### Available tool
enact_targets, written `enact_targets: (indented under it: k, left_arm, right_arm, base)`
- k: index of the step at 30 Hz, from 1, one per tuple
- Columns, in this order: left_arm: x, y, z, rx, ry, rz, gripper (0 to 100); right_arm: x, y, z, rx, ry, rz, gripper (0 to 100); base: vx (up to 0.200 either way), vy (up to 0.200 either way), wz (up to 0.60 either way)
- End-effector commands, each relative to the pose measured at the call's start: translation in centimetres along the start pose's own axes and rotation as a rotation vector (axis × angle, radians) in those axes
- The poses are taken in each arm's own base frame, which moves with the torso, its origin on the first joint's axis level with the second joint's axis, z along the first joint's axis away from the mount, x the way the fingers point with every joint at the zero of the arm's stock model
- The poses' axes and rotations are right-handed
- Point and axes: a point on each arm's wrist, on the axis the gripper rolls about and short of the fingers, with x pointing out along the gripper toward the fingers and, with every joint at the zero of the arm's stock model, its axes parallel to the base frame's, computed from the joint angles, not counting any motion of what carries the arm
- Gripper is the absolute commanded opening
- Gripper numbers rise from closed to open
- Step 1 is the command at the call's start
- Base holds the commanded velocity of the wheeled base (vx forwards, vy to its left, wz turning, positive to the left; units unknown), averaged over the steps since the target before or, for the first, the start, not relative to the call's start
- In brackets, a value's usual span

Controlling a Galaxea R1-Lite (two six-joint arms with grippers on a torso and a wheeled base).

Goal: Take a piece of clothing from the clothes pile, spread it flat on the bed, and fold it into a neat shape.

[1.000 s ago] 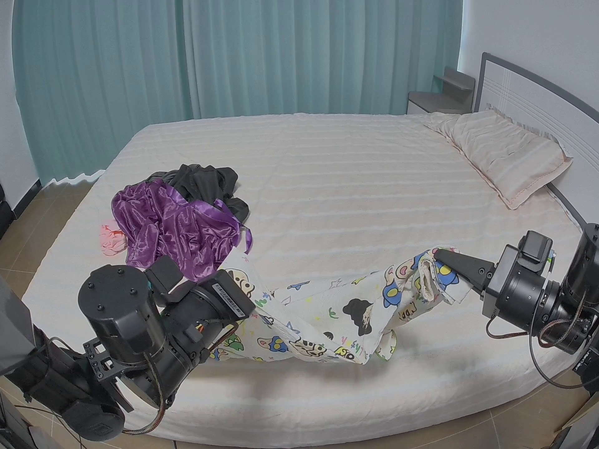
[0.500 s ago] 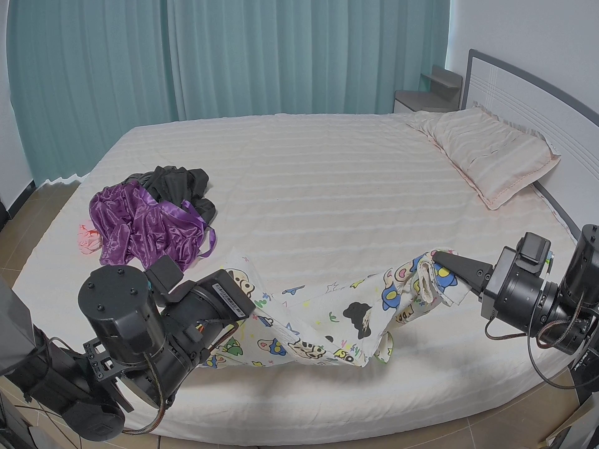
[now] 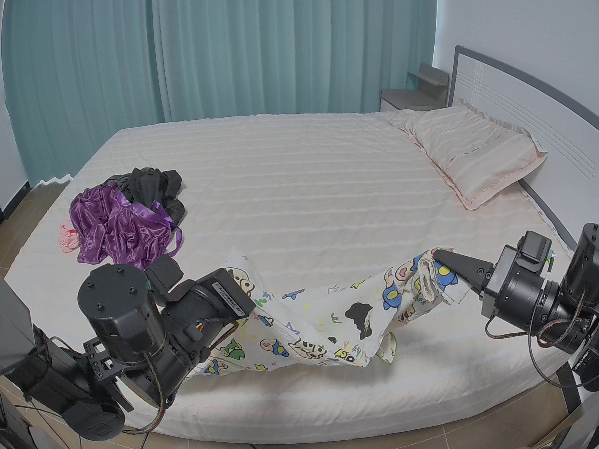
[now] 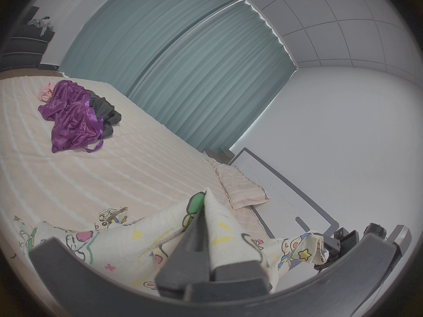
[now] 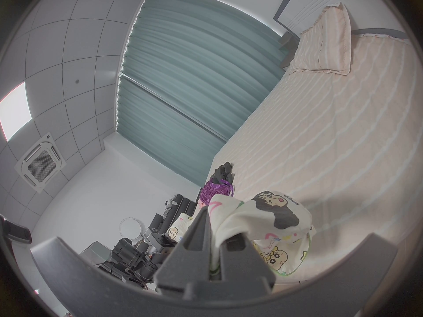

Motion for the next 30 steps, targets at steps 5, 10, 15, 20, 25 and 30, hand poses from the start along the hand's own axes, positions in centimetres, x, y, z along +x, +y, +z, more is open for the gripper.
enact_targets:
  k: [5,10,15,20,25,30]
  left_arm:
    - [0.04,0.01,0.08,-0.001,-0.004,0.001,0]
    - [0.07,0.06,0.07,-0.001,-0.004,0.003,0]
    - [0.05,0.04,0.11,-0.003,-0.005,0.003,0]
    - [0.05,0.04,0.11,-0.001,-0.005,0.003,0]
    - [0.04,0.01,0.08,0.0,-0.004,0.001,0]
    - [0.02,-0.01,0.12,0.0,-0.005,0.0,0]
  right_arm:
    - [-0.02,-0.02,-0.03,0.0,0.001,-0.001,0]
    - [-0.02,-0.02,-0.03,0.0,0.001,-0.001,0]
    - [-0.04,0.0,-0.01,0.0,0.0,0.001,0]
    - [-0.07,0.03,0.01,0.0,-0.001,0.002,0]
    - [-0.04,0.0,-0.01,0.0,0.0,0.001,0]
    - [-0.14,0.01,0.14,-0.002,-0.007,0.001,0]
  base:
    - [0.0,-0.2,0.0]
    - [0.0,-0.2,0.0]
    - [0.0,-0.2,0.0]
    - [0.0,-0.16,0.0]
    - [0.0,0.0,0.0]
    - [0.0,0.0,0.0]
